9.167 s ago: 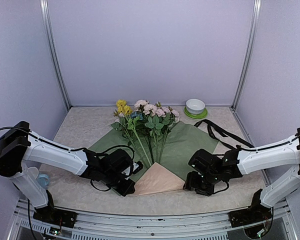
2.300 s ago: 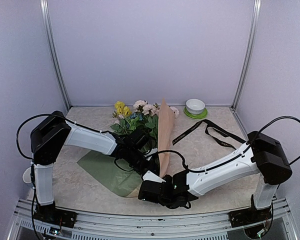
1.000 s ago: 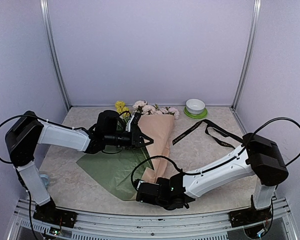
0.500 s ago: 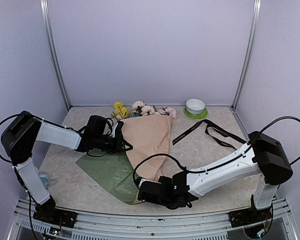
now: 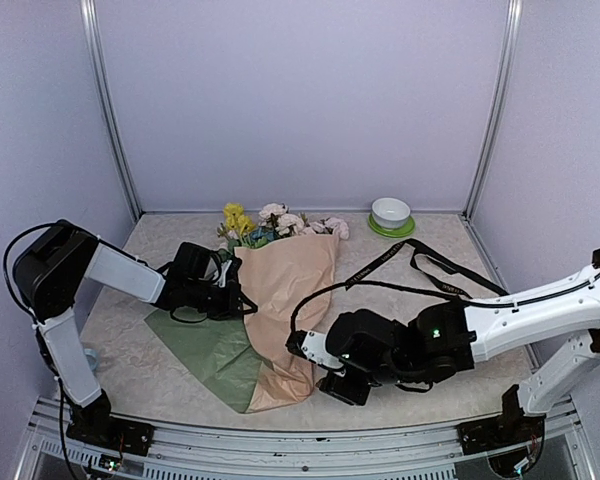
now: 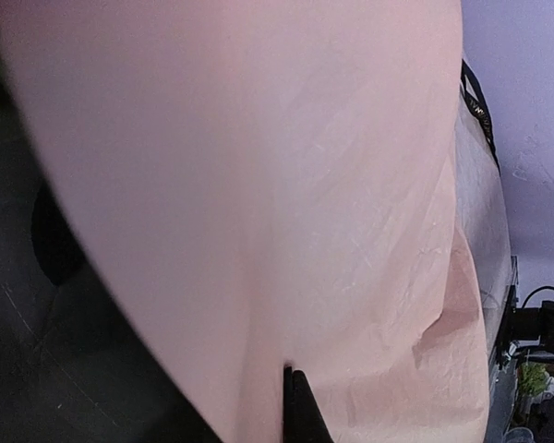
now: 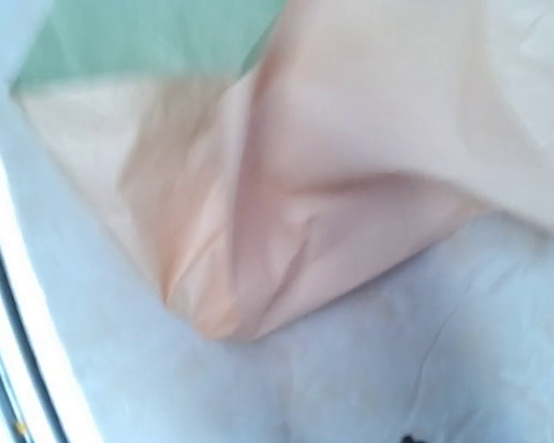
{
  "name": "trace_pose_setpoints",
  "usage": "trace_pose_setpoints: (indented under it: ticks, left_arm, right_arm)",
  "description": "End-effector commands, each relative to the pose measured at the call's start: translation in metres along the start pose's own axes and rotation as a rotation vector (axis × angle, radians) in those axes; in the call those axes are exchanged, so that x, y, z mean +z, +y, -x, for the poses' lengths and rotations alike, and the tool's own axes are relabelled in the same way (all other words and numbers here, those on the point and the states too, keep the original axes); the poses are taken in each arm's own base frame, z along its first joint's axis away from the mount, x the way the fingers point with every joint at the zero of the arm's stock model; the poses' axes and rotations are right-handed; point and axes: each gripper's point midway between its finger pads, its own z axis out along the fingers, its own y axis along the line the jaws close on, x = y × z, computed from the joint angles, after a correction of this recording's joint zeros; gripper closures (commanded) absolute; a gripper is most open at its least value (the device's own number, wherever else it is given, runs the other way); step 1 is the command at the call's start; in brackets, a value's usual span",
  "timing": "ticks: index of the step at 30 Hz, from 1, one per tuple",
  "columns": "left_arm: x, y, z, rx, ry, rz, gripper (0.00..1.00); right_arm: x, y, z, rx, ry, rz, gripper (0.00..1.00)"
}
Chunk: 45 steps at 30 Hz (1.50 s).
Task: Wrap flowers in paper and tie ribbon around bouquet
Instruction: Fold the one-fourth-folded wrapping paper at the center of the board.
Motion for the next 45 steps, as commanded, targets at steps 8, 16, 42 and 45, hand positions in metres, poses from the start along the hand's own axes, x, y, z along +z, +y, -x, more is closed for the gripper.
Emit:
trace_pose_setpoints:
  ticks: [8, 16, 42, 45]
  left_arm:
    - [0.001, 0.011, -0.011, -0.002, 0.028, 0.003, 1.0]
    - [0.002, 0.012, -0.011, 0.002, 0.031, 0.006, 1.0]
    - [-0.009, 0.007, 0.001, 0.019, -0.007, -0.021, 1.0]
    - [-0.008, 0.007, -0.002, 0.015, -0.004, -0.024, 1.0]
  right_arm:
    - [0.038, -0.037, 0.06, 0.341, -0.21, 0.003, 0.73]
    - [0.093, 0.007, 0.047, 0.247, -0.097, 0.157, 0.96]
    - [0.026, 0.047, -0.005, 0.431, -0.121, 0.524, 0.86]
    - [0.036, 0.011, -0.013, 0.64, -0.126, 0.457, 0.72]
